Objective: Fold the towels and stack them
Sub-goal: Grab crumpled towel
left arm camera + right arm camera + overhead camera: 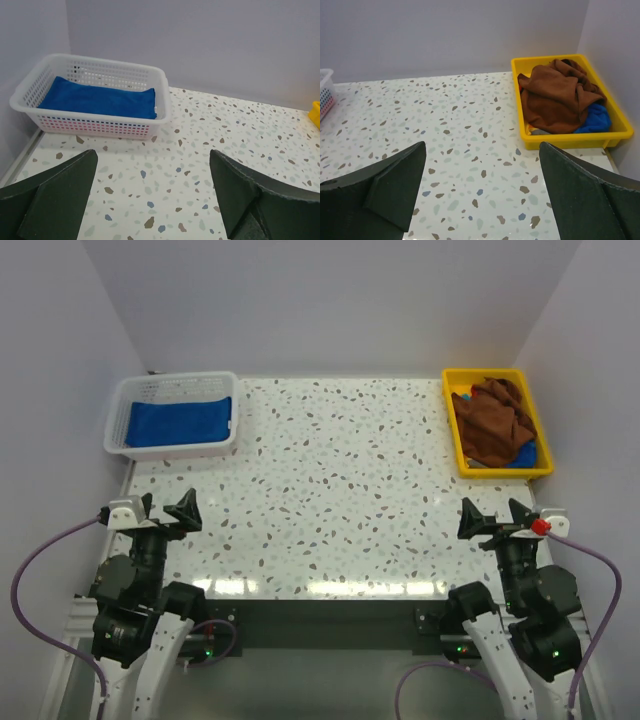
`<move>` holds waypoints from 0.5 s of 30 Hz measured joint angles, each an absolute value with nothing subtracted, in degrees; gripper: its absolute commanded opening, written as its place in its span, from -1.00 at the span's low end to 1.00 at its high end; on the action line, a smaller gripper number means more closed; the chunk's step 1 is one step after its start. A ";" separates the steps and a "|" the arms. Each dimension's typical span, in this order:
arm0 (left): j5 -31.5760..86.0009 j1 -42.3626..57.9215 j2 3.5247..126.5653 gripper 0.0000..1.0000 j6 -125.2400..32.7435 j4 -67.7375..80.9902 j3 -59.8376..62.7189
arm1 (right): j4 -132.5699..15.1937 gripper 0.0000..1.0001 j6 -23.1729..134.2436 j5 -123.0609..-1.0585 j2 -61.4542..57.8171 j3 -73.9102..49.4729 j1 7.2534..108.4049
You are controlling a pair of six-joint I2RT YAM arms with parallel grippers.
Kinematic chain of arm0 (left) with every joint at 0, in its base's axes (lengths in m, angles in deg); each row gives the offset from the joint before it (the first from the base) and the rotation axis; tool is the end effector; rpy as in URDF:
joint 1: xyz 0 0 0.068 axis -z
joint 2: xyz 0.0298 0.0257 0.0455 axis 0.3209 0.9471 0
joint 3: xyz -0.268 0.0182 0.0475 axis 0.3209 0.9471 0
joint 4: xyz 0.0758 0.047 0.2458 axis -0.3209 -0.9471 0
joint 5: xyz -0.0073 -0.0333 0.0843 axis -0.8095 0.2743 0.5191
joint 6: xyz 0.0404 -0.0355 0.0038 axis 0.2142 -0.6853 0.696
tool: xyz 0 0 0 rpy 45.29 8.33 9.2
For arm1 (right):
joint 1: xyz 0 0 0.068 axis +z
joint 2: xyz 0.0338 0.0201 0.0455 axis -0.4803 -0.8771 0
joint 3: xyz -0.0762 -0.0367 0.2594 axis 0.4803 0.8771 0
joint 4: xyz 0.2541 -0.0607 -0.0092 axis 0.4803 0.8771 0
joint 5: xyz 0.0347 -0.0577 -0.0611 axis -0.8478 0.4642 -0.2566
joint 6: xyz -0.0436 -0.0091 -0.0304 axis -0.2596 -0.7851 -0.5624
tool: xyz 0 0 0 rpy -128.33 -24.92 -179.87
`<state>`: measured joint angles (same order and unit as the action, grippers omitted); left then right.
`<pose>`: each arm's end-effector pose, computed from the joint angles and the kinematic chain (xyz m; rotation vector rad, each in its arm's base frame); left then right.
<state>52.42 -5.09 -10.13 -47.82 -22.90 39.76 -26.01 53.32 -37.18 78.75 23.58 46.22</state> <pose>0.0358 0.0021 0.3119 -0.2348 1.4507 -0.1640 0.0173 -0.0057 0.3288 0.0796 1.4684 0.0935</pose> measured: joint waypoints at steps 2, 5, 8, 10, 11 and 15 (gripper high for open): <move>52.42 -5.09 -10.13 1.00 -47.82 -22.90 39.76 | -26.01 0.97 53.37 -37.18 78.75 23.58 46.22; 52.40 -5.09 -10.13 1.00 -48.03 -22.85 39.76 | -26.03 0.97 53.63 -37.23 78.75 23.58 46.22; 52.18 -5.09 -10.13 1.00 -48.65 -22.61 39.76 | -26.18 0.97 53.78 -37.27 78.05 23.45 46.22; 52.10 -5.09 -10.11 1.00 -48.97 -22.15 39.76 | -26.38 0.97 53.96 -37.40 75.12 22.47 46.22; 52.03 -5.09 -9.87 1.00 -49.08 -21.72 39.74 | -26.68 0.97 54.06 -37.60 72.80 21.68 46.22; 51.13 -5.09 -3.18 1.00 -49.15 -18.70 38.91 | -28.17 0.97 54.39 -38.93 56.94 16.52 46.22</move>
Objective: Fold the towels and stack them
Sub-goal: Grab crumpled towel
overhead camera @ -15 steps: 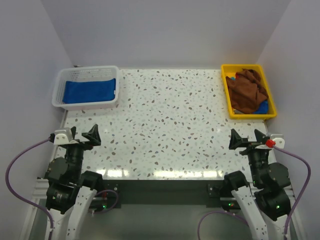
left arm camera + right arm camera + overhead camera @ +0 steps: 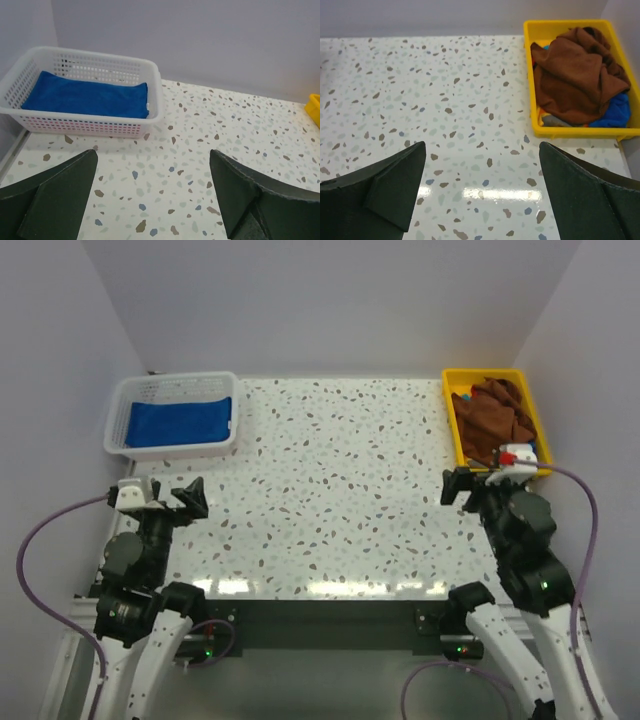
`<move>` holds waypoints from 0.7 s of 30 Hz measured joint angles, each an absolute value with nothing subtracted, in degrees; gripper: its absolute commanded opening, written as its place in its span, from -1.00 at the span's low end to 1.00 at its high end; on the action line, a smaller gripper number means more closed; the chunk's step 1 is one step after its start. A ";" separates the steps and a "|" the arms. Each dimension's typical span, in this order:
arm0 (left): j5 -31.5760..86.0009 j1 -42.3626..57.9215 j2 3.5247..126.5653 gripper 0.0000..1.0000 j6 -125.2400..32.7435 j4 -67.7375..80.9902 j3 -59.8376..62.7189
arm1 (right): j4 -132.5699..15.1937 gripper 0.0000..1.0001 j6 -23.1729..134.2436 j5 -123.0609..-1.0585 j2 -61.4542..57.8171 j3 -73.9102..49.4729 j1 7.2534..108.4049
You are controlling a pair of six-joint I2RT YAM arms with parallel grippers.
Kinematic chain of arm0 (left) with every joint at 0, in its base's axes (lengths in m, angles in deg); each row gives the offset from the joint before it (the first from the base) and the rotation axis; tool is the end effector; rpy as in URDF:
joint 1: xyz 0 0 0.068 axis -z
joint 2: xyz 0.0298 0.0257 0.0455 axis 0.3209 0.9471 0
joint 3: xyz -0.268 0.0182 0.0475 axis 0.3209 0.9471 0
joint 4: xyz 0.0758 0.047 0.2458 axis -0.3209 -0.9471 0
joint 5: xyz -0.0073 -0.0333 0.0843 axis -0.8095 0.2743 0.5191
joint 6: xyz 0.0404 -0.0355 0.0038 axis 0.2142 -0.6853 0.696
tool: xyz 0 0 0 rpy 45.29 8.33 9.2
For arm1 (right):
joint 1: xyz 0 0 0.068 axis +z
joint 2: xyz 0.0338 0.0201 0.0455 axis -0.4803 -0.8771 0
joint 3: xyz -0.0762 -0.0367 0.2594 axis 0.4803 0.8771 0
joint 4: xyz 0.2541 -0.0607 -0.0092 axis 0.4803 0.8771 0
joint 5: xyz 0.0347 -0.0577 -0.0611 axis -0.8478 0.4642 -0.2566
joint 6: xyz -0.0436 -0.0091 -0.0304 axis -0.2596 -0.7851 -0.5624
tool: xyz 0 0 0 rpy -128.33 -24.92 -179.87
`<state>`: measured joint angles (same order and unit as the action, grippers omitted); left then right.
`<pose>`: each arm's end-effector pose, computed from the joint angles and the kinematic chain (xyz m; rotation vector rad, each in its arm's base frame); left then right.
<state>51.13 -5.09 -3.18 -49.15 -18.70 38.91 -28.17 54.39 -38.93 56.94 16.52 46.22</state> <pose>0.0564 -0.0037 0.3211 -0.2313 1.4837 -0.1907 0.0802 0.0153 0.3578 0.0291 1.6810 0.0768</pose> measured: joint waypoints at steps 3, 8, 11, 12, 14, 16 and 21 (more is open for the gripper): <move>50.00 -5.09 4.73 1.00 -49.15 -16.89 38.26 | -28.98 0.97 55.66 -38.91 42.33 11.08 46.22; 47.37 -5.09 16.42 1.00 -49.04 -15.29 38.26 | -28.91 0.97 60.12 -36.49 17.16 -1.90 46.20; 46.11 -5.09 22.19 1.00 -48.78 -14.39 38.10 | -27.71 0.97 62.39 -32.42 2.75 -11.81 45.61; 45.80 -5.09 24.01 1.00 -48.56 -14.26 38.02 | -27.16 0.97 63.20 -31.09 -1.75 -15.59 44.95; 45.52 -5.09 26.63 1.00 -48.32 -13.91 37.97 | -26.53 0.95 64.82 -29.38 -9.36 -21.71 42.77; 45.25 -5.09 27.99 1.00 -47.82 -13.89 37.97 | -26.29 0.89 66.37 -27.17 -16.18 -27.06 39.71; 44.01 -5.09 27.00 1.00 -47.49 -12.62 37.97 | -25.39 0.78 68.36 -22.23 -30.73 -38.65 32.95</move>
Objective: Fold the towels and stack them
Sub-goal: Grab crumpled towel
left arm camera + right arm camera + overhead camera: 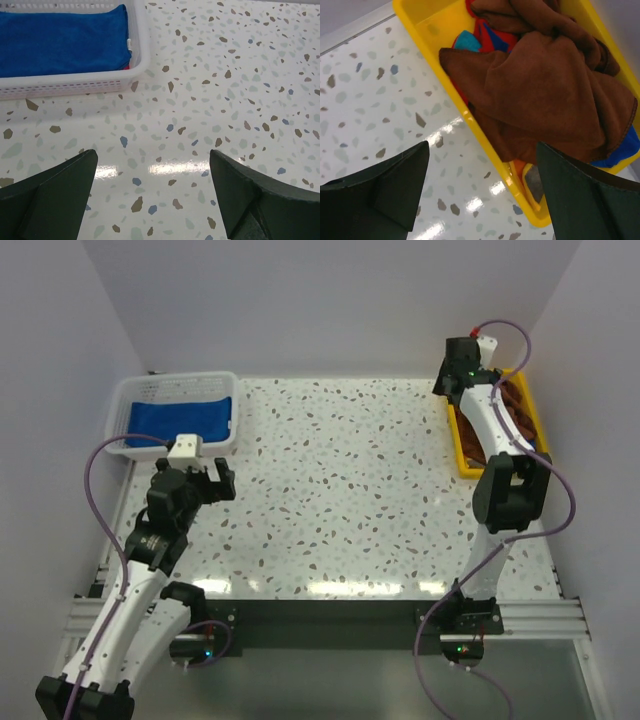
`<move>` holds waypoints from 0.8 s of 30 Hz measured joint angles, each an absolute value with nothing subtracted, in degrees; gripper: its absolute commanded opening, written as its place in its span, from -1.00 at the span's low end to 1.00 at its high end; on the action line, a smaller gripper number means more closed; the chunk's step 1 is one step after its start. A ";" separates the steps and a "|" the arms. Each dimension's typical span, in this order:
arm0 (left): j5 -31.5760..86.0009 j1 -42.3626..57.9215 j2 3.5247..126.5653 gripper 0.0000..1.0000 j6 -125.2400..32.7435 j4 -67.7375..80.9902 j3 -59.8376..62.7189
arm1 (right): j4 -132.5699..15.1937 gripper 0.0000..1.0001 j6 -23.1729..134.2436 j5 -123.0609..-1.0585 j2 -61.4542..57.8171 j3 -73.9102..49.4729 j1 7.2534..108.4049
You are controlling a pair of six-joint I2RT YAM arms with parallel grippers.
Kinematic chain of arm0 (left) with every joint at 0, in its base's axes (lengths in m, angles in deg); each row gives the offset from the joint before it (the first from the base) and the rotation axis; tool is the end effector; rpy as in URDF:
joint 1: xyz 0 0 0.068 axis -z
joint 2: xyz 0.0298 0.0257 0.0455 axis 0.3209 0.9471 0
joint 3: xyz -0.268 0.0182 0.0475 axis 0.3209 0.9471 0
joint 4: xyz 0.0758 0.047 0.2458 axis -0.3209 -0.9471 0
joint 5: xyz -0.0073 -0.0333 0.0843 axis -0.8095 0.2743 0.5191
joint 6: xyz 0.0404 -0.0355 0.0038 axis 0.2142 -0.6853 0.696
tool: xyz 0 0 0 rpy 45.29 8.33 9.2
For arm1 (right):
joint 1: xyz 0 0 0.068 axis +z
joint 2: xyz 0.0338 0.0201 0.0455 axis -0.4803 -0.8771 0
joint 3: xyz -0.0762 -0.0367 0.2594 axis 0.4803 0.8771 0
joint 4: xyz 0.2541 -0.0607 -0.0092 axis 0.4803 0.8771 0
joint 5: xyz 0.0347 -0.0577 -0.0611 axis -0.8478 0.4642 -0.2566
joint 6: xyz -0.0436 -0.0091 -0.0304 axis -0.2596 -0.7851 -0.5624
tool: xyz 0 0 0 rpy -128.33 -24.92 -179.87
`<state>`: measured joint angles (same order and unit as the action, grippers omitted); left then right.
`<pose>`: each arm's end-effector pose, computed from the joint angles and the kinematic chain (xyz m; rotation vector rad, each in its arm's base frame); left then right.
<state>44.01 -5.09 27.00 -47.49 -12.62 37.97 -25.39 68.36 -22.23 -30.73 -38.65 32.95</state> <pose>0.1570 -0.0325 0.2911 -0.0880 1.8980 -0.1725 0.4389 0.0135 0.3178 0.5712 2.1250 -0.4141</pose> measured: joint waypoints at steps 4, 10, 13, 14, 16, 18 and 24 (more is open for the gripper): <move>43.44 -5.09 26.89 1.00 -47.49 -12.23 37.97 | -25.02 0.62 69.41 -20.38 -38.80 -45.20 29.19; 43.05 -5.09 27.33 1.00 -47.49 -12.23 37.99 | -25.07 0.06 69.95 -19.55 -45.25 -47.69 25.72; 43.03 -5.20 27.97 1.00 -47.49 -12.23 37.99 | -25.09 -0.44 69.61 -19.31 -47.04 -47.69 24.78; 42.96 -5.22 28.27 1.00 -47.49 -12.23 37.99 | -25.07 -0.59 69.41 -19.31 -47.37 -47.67 24.60; 42.74 -5.57 28.73 1.00 -47.49 -12.23 37.99 | -25.22 -0.98 68.91 -19.17 -47.50 -47.63 24.52; 42.65 -5.81 28.88 1.00 -47.49 -12.23 37.99 | -26.60 -1.00 67.99 -19.07 -46.86 -46.78 24.56; 41.67 -6.43 28.90 1.00 -47.51 -11.92 37.99 | -27.62 -1.00 63.92 -19.48 -41.68 -44.13 25.24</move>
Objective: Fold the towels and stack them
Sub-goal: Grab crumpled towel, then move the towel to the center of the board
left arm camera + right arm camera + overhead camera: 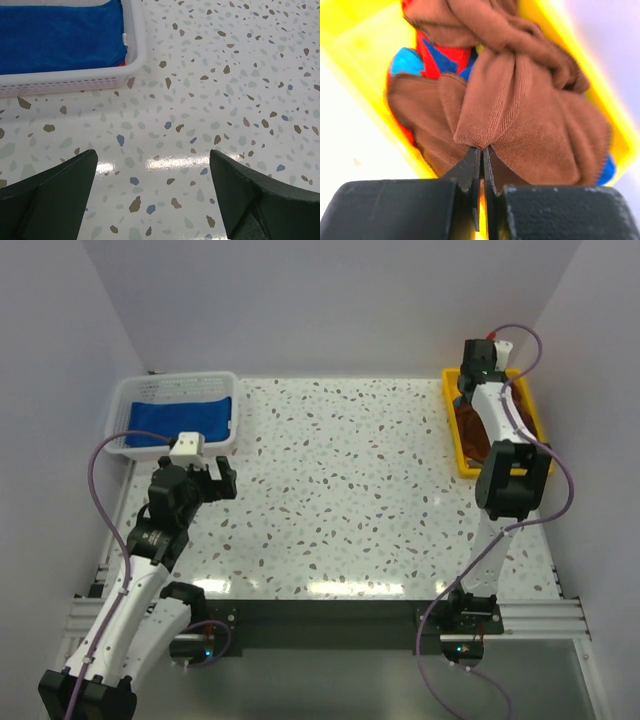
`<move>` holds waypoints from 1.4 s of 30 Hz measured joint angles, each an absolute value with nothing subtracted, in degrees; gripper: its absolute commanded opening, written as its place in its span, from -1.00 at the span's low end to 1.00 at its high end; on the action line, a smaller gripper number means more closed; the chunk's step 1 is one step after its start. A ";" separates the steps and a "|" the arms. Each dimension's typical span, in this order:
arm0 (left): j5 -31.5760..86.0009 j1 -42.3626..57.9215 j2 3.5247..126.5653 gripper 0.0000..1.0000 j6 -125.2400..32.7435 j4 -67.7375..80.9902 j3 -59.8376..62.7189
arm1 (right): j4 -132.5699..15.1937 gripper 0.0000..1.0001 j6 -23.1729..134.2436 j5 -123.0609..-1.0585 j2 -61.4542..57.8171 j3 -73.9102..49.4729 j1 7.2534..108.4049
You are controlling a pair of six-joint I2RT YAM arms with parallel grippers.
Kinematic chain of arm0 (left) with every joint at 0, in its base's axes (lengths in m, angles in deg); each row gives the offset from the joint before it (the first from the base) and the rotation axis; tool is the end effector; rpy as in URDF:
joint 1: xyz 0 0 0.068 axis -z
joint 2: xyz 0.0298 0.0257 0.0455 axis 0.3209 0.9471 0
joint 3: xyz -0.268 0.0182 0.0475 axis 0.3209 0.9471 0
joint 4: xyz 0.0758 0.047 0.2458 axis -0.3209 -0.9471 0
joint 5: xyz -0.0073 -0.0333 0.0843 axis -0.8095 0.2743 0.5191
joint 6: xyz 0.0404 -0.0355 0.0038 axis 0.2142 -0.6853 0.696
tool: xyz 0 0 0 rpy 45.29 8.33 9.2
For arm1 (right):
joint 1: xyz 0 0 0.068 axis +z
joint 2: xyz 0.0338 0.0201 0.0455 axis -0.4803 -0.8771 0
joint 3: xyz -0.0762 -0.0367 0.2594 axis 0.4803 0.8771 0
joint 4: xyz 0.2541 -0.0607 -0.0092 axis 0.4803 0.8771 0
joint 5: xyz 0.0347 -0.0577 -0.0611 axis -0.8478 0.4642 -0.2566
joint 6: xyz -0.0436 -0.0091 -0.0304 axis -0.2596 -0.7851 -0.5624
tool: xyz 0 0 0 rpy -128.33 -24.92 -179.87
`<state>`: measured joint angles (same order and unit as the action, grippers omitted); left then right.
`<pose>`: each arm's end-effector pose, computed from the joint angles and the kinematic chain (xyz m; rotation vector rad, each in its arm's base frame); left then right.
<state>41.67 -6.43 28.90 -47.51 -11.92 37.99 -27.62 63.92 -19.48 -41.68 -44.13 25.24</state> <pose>0.1638 -0.0316 0.2874 -0.0822 1.9222 -0.1907 0.4786 -0.0494 0.2685 0.6506 2.1623 -0.6063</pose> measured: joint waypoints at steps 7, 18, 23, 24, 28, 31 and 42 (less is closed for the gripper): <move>40.71 -6.47 28.84 1.00 -47.51 -10.88 37.99 | -25.50 -1.00 56.69 -19.41 -31.85 -45.27 33.35; 39.53 -6.60 27.13 1.00 -47.55 -10.79 37.99 | -18.90 -1.00 60.49 -27.52 -13.97 -33.44 67.57; 39.13 -6.60 26.61 1.00 -47.58 -10.79 37.99 | -16.83 -0.92 66.61 -35.20 -13.60 -22.49 83.38; 39.03 -6.60 26.59 1.00 -47.58 -10.79 37.99 | -16.43 -0.85 67.64 -37.05 -14.21 -20.88 86.46; 38.44 -6.60 26.76 1.00 -47.60 -10.77 37.99 | -15.51 -0.41 69.93 -44.27 -18.78 -19.61 96.88; 37.08 -6.60 27.46 1.00 -47.84 -10.72 37.99 | -14.14 0.10 70.57 -47.57 -20.24 -19.61 101.37; 28.12 -2.75 42.94 1.00 -53.45 -9.70 34.26 | -16.83 0.10 66.96 -36.27 -7.08 -11.63 68.27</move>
<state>28.12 -2.75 42.94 -53.45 -9.70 34.26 -16.83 66.96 -36.27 -7.08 -11.63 68.27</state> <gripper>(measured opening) 0.997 0.571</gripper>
